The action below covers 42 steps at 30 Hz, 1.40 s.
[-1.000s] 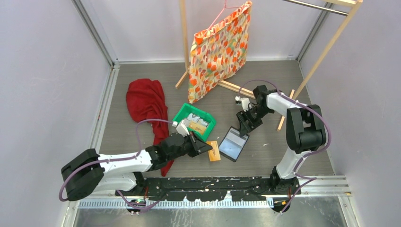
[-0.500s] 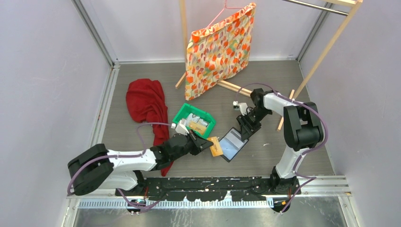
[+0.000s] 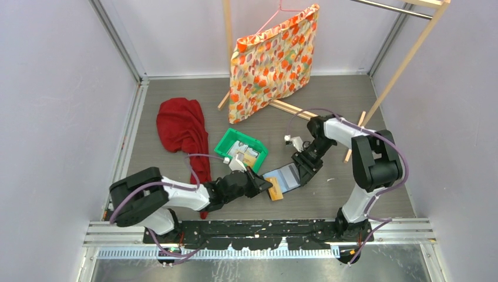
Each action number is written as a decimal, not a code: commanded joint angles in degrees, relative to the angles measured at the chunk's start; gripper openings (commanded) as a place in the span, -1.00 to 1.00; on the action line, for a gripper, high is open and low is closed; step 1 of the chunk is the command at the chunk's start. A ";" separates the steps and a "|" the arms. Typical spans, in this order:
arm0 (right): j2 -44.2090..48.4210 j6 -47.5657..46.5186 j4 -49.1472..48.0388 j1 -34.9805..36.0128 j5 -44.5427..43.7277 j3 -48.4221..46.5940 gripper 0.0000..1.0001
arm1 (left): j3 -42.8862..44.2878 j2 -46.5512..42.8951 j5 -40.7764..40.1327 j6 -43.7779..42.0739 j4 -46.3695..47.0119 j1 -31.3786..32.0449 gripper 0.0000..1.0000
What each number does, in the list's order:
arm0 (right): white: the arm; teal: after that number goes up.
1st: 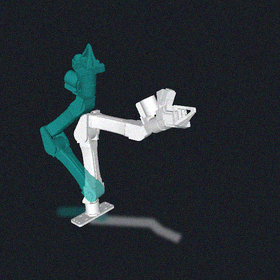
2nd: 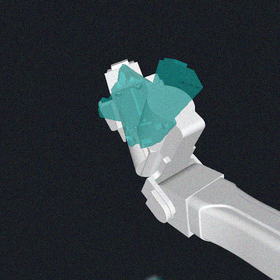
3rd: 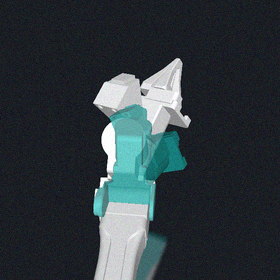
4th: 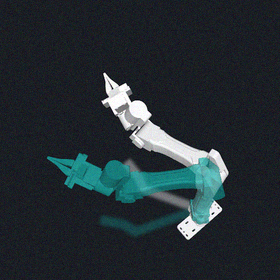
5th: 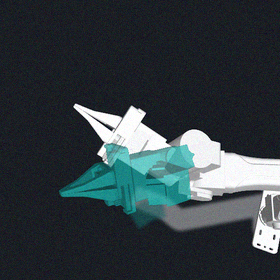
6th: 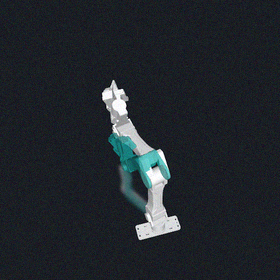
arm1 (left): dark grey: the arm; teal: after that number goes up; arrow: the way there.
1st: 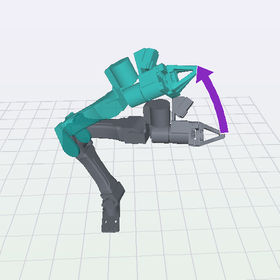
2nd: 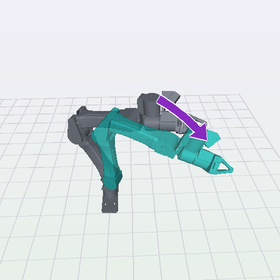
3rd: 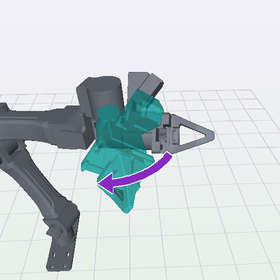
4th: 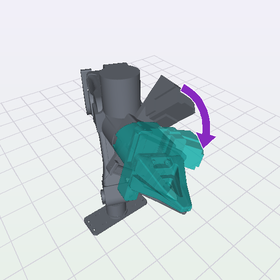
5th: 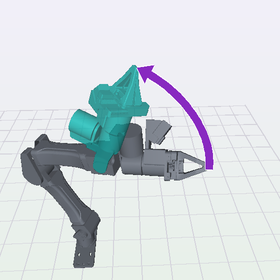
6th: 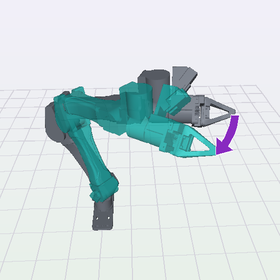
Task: Put the credit cards into the card holder
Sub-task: Insert the credit card into the card holder.
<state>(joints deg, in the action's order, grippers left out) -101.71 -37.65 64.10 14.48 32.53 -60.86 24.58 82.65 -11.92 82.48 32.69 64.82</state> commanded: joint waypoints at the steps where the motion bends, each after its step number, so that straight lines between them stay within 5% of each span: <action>1: 5.37 -1.85 1.81 -3.53 3.38 -3.60 0.04 | 0.28 6.54 -2.85 -3.78 12.72 0.22 -0.99; 5: 7.20 -1.70 2.33 -7.09 8.12 -6.08 0.05 | 2.69 13.63 -3.13 -5.53 22.28 0.14 -0.99; 10: 9.36 3.82 -2.58 -8.05 13.14 -4.86 0.06 | 3.99 15.31 -7.16 -6.84 22.94 0.20 -0.99; 23: 5.05 6.95 -6.95 -7.89 9.49 -2.71 0.05 | 3.74 18.81 -13.21 -3.74 27.70 0.18 -1.00; 42: 4.00 9.22 -9.72 -7.80 5.54 -1.54 0.06 | 6.34 19.71 -14.22 -4.35 21.18 0.75 -0.99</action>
<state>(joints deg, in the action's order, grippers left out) -97.17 -30.48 56.88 6.33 40.77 -63.11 28.38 102.59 -24.27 79.26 55.22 64.95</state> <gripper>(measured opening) 0.527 0.012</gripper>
